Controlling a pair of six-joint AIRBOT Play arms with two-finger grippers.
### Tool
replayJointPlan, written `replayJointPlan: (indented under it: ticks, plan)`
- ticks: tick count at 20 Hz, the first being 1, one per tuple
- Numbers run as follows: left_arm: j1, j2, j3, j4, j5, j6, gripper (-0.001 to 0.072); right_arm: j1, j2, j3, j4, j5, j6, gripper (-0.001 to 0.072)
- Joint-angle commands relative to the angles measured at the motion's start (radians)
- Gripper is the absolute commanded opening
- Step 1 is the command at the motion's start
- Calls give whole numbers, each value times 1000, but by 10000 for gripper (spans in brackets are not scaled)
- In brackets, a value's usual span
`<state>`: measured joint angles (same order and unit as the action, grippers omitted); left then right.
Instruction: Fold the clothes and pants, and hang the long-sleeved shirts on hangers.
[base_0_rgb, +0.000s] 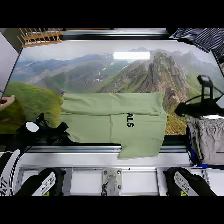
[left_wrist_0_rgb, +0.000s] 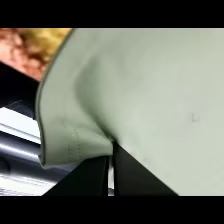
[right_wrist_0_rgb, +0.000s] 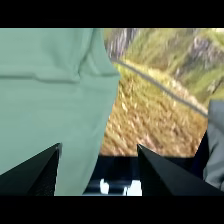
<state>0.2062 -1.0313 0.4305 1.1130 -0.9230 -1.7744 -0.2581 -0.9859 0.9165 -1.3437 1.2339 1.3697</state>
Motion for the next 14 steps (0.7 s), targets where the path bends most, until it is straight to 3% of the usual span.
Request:
replayJointPlan:
  ticks: [1, 7, 14]
  plan:
    - [-53, 40, 14, -4, 0, 16, 6, -52, 1, -194, 43, 117, 0, 514]
    - [-97, 113, 14, -5, 5, 21, 7, -48, -2, -499, 225, 53, 10, 513]
    - [-97, 48, 14, -6, -12, 22, 7, 95, -60, -509, 226, -25, 44, 494]
